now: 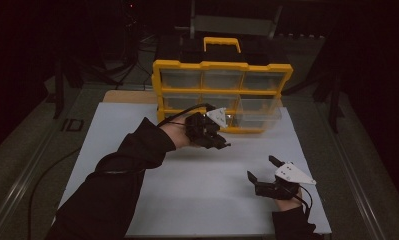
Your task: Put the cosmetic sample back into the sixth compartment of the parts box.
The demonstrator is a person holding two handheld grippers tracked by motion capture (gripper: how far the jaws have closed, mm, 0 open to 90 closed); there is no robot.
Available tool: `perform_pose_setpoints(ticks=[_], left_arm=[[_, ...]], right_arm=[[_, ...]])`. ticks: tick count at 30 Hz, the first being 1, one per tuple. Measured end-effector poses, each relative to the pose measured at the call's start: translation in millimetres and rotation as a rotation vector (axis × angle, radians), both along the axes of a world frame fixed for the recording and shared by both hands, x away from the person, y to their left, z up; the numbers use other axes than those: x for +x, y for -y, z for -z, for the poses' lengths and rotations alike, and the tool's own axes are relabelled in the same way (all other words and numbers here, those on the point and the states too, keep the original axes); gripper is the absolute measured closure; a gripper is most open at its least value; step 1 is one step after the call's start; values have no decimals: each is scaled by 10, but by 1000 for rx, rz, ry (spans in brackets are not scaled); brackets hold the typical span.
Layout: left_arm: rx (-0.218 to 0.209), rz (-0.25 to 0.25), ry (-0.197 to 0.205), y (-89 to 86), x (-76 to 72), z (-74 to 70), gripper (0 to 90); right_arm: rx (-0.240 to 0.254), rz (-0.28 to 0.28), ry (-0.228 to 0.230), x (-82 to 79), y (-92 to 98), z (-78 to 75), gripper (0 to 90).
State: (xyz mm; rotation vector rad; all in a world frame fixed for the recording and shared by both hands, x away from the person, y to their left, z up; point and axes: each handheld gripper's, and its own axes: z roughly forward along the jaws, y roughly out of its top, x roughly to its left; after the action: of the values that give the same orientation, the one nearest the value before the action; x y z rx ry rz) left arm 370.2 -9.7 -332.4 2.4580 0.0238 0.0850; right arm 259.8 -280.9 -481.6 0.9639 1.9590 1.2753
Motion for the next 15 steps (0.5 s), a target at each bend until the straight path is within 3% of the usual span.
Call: perform_pose_setpoints(ticks=[15], left_arm=[[-3, -3, 37, 195, 233, -338, 813]], right_arm=[[-5, -7, 3, -2, -2, -2, 77]])
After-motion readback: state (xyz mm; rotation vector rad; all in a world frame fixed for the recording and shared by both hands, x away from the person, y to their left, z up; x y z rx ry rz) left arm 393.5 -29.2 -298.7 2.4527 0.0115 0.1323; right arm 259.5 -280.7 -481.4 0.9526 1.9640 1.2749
